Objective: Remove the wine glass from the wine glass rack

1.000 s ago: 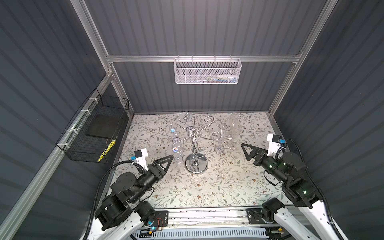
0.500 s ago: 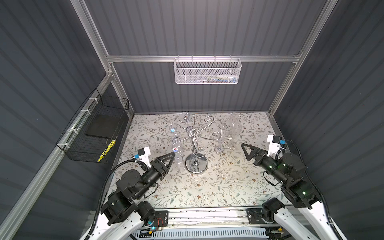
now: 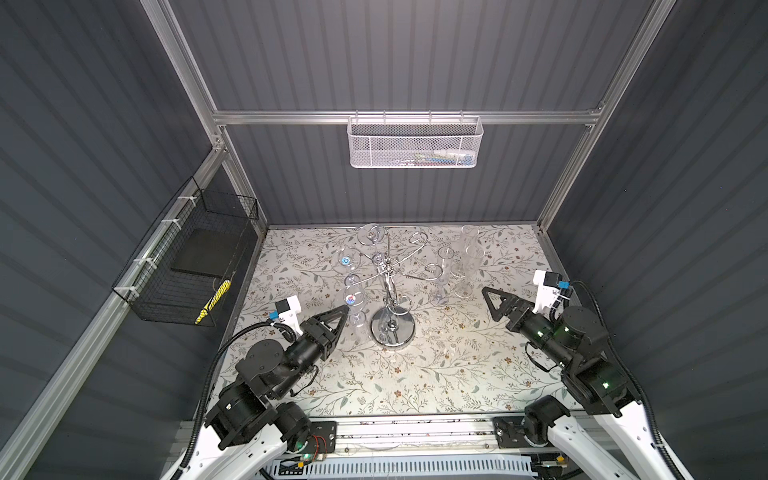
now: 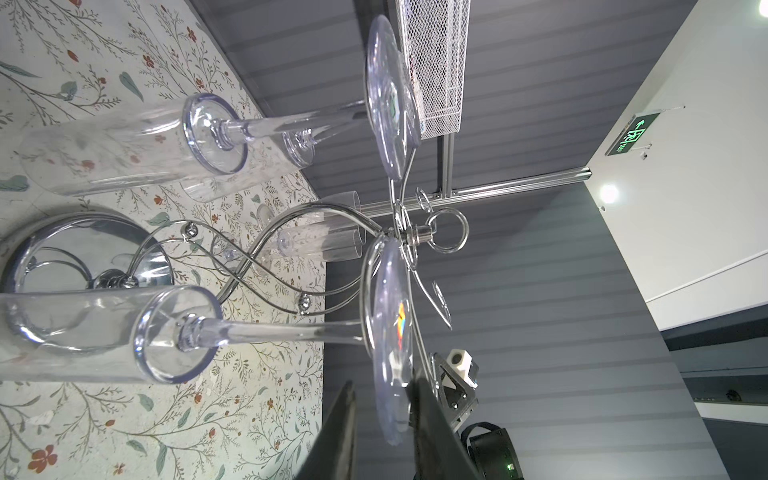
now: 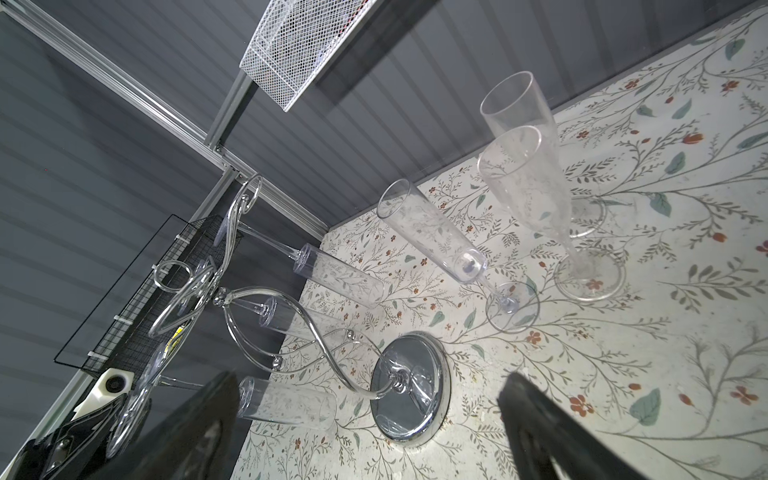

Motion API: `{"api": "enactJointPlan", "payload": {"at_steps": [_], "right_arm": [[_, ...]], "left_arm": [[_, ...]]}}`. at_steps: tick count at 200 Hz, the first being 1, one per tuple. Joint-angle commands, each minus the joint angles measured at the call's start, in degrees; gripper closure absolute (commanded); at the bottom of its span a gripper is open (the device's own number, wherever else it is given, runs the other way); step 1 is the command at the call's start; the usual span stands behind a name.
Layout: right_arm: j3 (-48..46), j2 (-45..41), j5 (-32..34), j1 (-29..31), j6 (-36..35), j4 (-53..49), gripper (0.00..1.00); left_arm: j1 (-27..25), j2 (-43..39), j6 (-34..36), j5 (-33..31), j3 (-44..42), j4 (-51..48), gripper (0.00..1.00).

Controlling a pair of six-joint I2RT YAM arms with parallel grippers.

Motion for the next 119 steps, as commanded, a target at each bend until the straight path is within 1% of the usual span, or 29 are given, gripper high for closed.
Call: {"api": "enactJointPlan", "payload": {"at_steps": [1, 20, 52, 87, 119], "right_arm": [[-0.47, -0.65, 0.19, 0.01, 0.37, 0.85, 0.01], [-0.50, -0.97, 0.27, -0.06, 0.37, 0.66, 0.01], [-1.18, -1.72, 0.74, -0.06, 0.85, 0.55, 0.01], [-1.99, -2.24, 0.83, -0.06, 1.60, 0.62, 0.01], [-2.08, -2.51, 1.09, -0.05, 1.60, 0.46, 0.01]], "left_arm": [[-0.23, -0.03, -0.81, -0.98, -0.45, 0.53, 0.78], [-0.23, 0.16, -0.35, -1.21, -0.09, 0.55, 0.81], [-0.22, 0.02, 0.38, -1.45, 1.21, -2.14, 0.85], [-0.23, -0.71, -0.28, -1.83, 0.85, -2.58, 0.90], [-0.20, -1.07, -0.92, -1.85, 0.41, -1.54, 0.97]]}}
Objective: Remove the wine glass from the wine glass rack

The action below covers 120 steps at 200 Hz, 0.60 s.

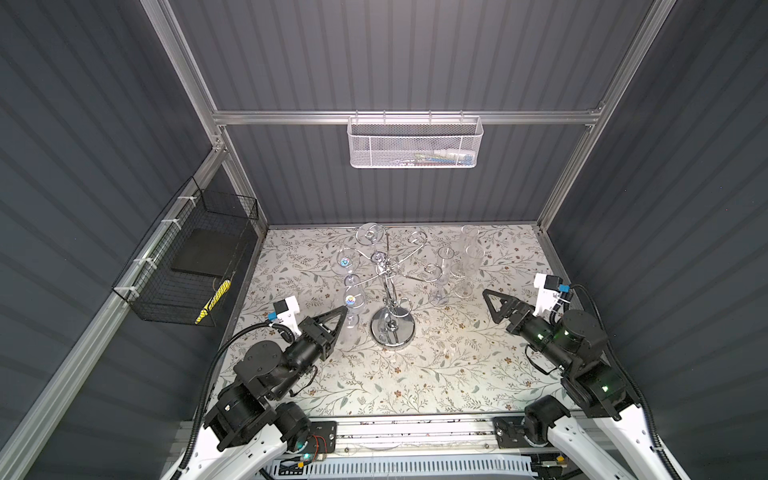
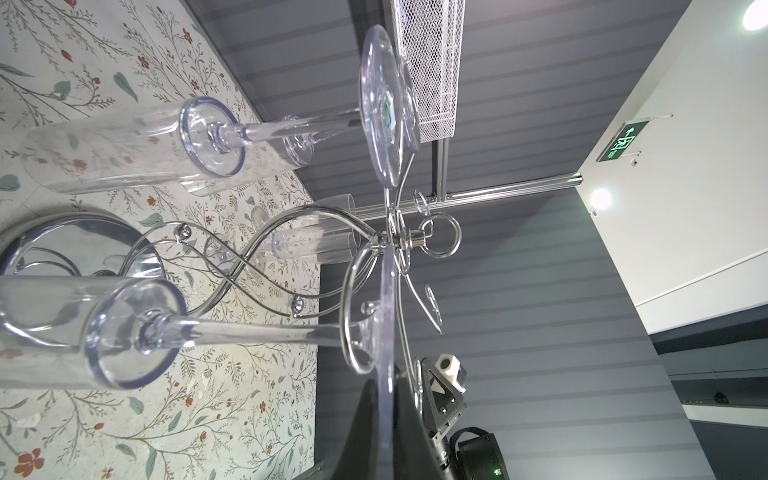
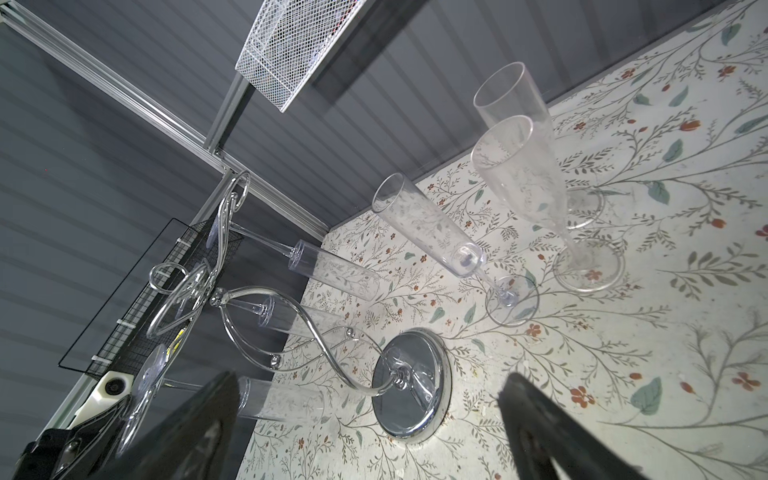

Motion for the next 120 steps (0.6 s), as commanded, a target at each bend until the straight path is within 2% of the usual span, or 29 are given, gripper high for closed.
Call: {"api": "enactJointPlan", "payload": {"at_steps": [1, 14, 120], "right_arm": [[-0.40, -0.74, 0.81, -0.01, 0.29, 0.44, 0.01], [-0.36, -0.83, 0.81, -0.05, 0.29, 0.44, 0.01], [-0.44, -0.67, 1.07, 0.00, 0.45, 0.59, 0.01]], "left_arm": [[-0.21, -0.48, -0.13, -1.20, 0.42, -1.87, 0.97], [-0.23, -0.37, -0.02, -1.25, 0.71, -2.29, 1.00], [-0.18, 0.69, 1.01, -1.93, 2.67, 1.74, 1.00]]}}
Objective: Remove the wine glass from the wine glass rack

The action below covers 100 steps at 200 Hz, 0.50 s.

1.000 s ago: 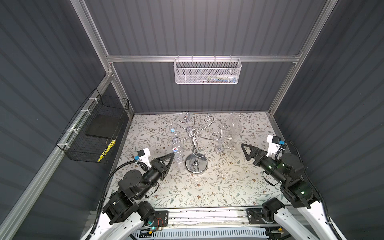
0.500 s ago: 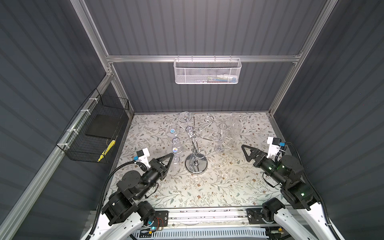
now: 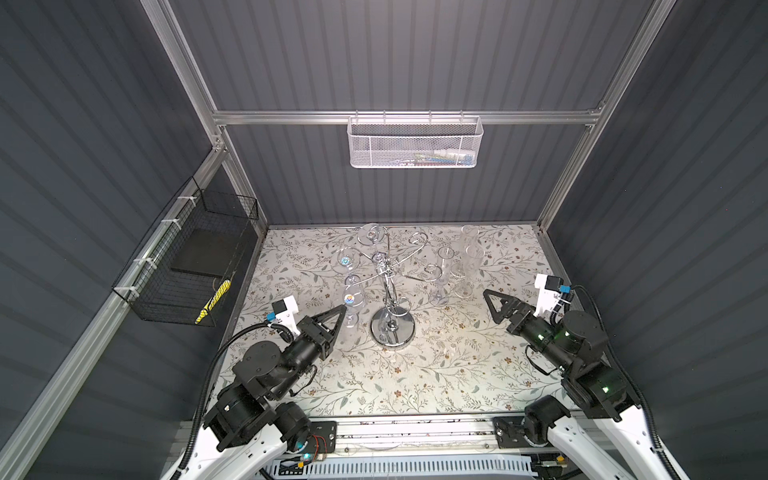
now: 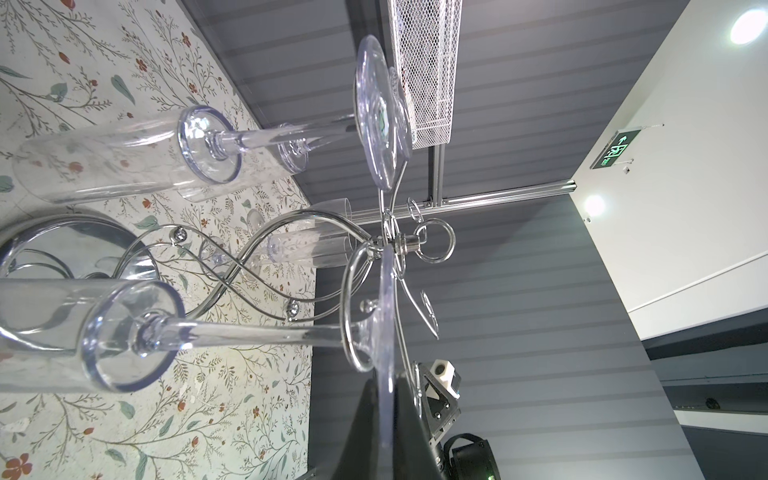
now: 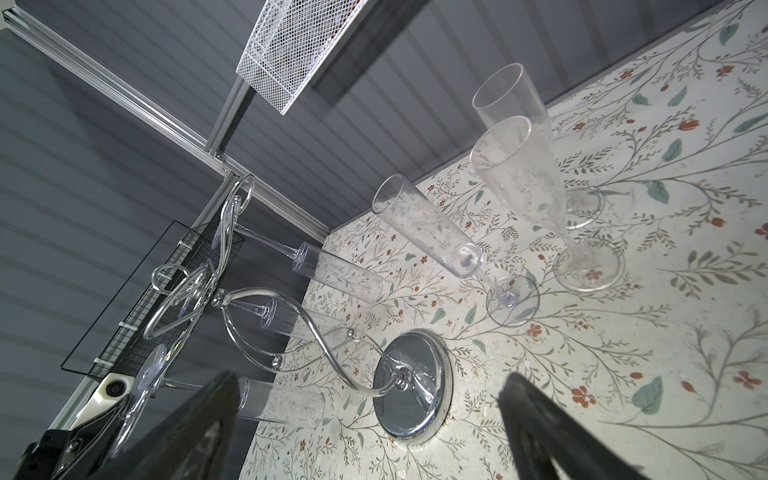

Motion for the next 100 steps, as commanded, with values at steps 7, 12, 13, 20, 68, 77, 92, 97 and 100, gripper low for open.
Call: {"api": "enactJointPlan", "payload": {"at_steps": [7, 12, 13, 20, 68, 77, 92, 97, 100], "right_arm": [[-0.43, -0.33, 0.78, -0.06, 0.25, 0.64, 0.01], [-0.47, -0.16, 0.73, 0.01, 0.36, 0.70, 0.01], [-0.42, -0.12, 0.73, -0.03, 0.37, 0.70, 0.01], [-0.51, 0.04, 0.57, -0.06, 0.51, 0.81, 0.01], [-0.25, 0.25, 0.37, -0.06, 0.42, 0.86, 0.01], [-0.15, 0.26, 0.37, -0.07, 0.38, 0.75, 0.01], [-0.25, 0.18, 0.36, -0.03, 0.46, 0.74, 0.01], [-0.23, 0.18, 0.37, 0.02, 0.47, 0.71, 0.01], [-0.26, 0.18, 0.35, -0.02, 0.47, 0.71, 0.01]], "left_arm": [[-0.22, 1.01, 1.99, -1.05, 3.09, 0.98, 1.00], [-0.22, 1.26, 2.49, -1.08, 3.67, 0.89, 1.00], [-0.23, 1.34, 2.58, -1.11, 3.73, 0.83, 1.00], [-0.18, 1.70, 3.13, -1.13, 4.43, 0.56, 1.00], [-0.22, 2.73, 5.04, -2.32, 6.26, 1.78, 1.00], [-0.20, 2.74, 5.16, -2.56, 6.34, 2.24, 1.00], [-0.22, 2.94, 5.44, -2.63, 6.57, 3.13, 1.00], [-0.18, 3.05, 5.58, -2.61, 6.66, 3.15, 1.00], [-0.22, 3.08, 5.70, -2.70, 6.80, 3.12, 1.00]]}}
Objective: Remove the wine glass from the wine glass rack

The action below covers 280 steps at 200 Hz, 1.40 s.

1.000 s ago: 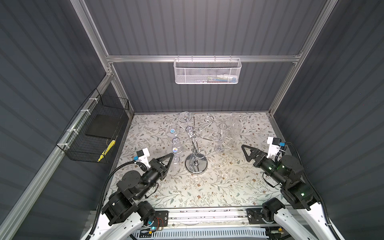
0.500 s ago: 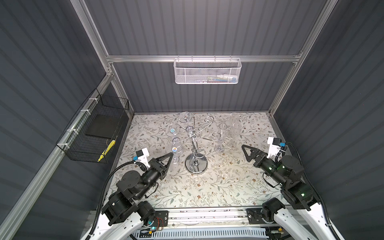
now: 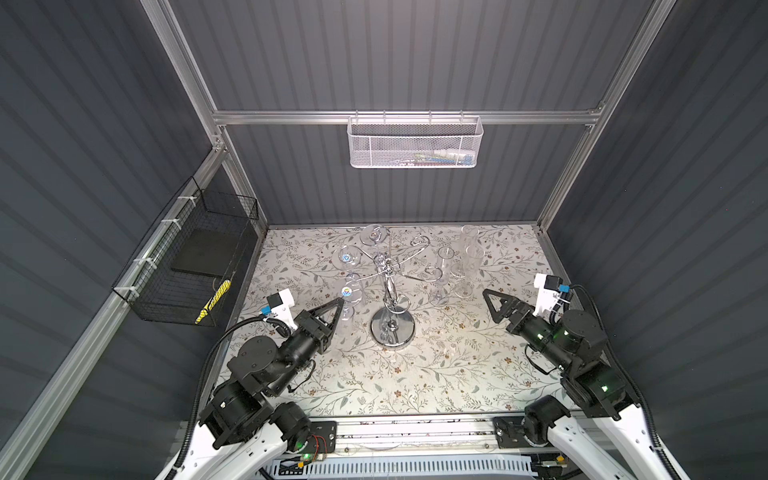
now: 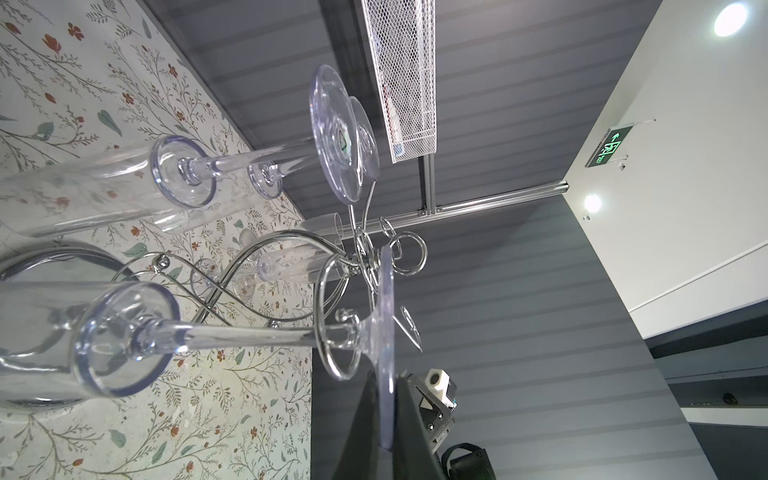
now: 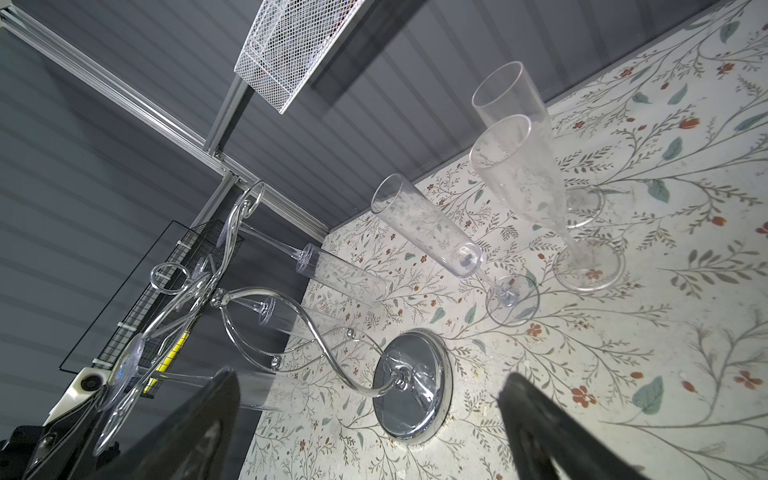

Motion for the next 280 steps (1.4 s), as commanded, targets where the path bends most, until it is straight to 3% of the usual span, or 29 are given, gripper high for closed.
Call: {"api": "enactJointPlan", "payload": {"at_steps": [1, 65, 157, 251, 280], "right_arm": [[-0.28, -0.26, 0.38, -0.04, 0.45, 0.51, 0.01], [-0.34, -0.53, 0.47, 0.02, 0.57, 0.51, 0.01], [-0.44, -0.55, 0.15, 0.02, 0.58, 0.73, 0.01], [-0.43, -1.31, -0.10, 0.02, 0.40, -0.01, 0.01], [-0.46, -1.66, -0.44, -0.03, 0.09, -0.59, 0.01]], "left_arm": [[-0.22, 0.26, 2.44, -1.16, 2.50, 3.35, 1.00], [-0.22, 1.86, 3.39, -2.59, 2.14, 6.96, 1.00], [-0.22, 9.78, 2.97, 2.41, 3.72, 13.28, 1.00], [-0.22, 10.31, -3.50, 9.00, 2.67, 13.11, 1.00], [-0.23, 8.42, -3.44, 10.12, 4.59, 5.87, 1.00]]}}
